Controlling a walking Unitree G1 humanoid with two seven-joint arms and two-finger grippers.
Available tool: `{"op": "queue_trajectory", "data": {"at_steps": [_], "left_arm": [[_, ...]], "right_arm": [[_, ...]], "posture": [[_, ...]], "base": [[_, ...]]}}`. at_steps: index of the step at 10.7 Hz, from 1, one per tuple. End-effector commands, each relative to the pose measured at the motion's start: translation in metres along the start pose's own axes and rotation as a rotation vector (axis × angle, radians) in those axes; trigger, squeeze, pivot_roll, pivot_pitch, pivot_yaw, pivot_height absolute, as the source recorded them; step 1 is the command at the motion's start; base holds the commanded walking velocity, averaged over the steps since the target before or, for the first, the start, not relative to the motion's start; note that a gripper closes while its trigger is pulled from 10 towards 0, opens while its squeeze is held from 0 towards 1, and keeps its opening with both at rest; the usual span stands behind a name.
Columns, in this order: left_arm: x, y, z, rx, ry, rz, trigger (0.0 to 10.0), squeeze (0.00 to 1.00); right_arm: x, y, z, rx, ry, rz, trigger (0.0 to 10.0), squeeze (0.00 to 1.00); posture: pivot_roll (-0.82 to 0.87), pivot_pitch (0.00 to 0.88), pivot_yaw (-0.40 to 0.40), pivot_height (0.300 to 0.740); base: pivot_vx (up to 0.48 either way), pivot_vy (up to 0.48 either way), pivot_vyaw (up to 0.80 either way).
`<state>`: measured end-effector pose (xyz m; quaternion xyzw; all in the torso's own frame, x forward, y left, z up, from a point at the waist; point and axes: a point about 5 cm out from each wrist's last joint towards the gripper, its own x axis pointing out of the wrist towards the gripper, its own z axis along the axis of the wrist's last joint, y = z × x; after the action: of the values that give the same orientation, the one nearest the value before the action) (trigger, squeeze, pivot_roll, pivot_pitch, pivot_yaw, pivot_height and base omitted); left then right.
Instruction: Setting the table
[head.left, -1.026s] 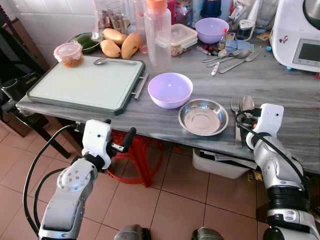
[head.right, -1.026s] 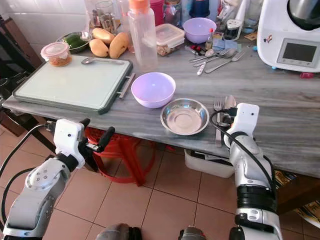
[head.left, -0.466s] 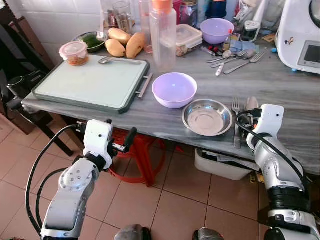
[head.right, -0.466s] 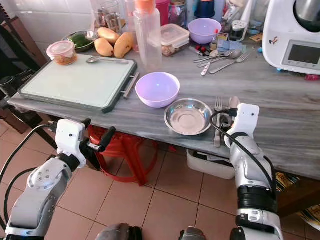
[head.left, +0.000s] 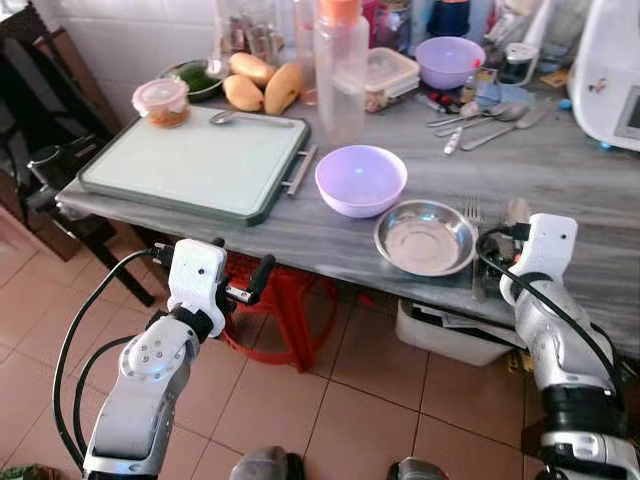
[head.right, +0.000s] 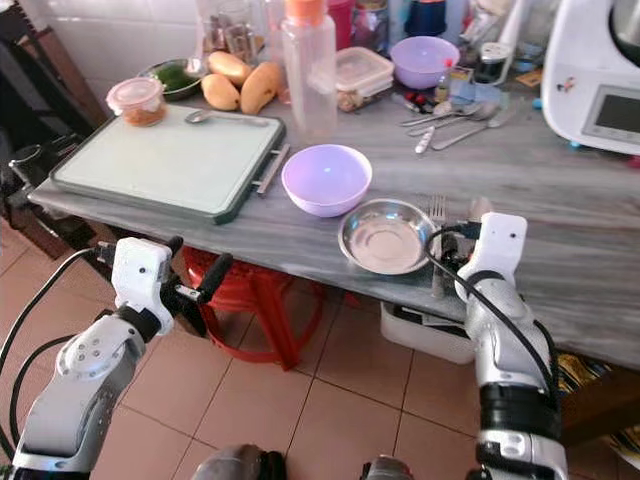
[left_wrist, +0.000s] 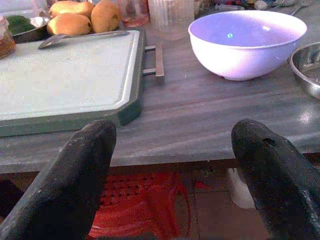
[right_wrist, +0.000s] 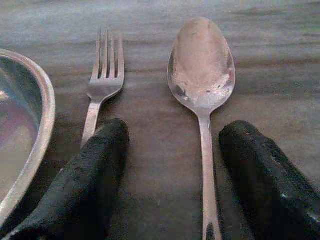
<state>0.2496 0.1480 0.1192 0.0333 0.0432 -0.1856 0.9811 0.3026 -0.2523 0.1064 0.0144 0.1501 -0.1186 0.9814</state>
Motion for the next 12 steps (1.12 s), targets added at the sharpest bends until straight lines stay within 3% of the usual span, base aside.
{"op": "queue_trajectory", "data": {"at_steps": [1,6,9,11,12], "left_arm": [[0.001,0.0,0.001,0.008,-0.002,0.005,10.0,0.0],[0.002,-0.002,-0.001,0.001,-0.007,0.007,10.0,0.0],[0.009,-0.006,-0.002,-0.014,-0.027,0.009,10.0,0.0],[0.012,-0.008,-0.003,-0.02,-0.038,0.017,10.0,0.0],[0.012,-0.007,-0.003,-0.024,-0.039,0.024,10.0,0.0]], "right_arm": [[-0.003,-0.015,-0.008,0.004,0.03,-0.069,10.0,1.0],[-0.003,-0.016,0.006,0.02,-0.069,-0.084,10.0,1.0],[-0.003,-0.007,0.031,0.063,-0.252,-0.031,10.0,1.0],[-0.005,-0.009,0.035,0.008,-0.292,-0.084,10.0,1.0],[-0.011,-0.016,0.031,-0.041,-0.292,-0.172,10.0,0.49]], "posture": [[0.02,0.033,0.105,0.74],[0.01,0.0,0.095,0.74],[-0.01,0.0,0.086,0.74],[-0.01,0.0,0.077,0.74],[-0.02,0.0,0.073,0.74]], "base": [[0.0,0.0,0.0],[0.0,0.0,0.0],[0.0,0.0,0.0],[0.0,0.0,0.0],[0.0,0.0,0.0]]}}
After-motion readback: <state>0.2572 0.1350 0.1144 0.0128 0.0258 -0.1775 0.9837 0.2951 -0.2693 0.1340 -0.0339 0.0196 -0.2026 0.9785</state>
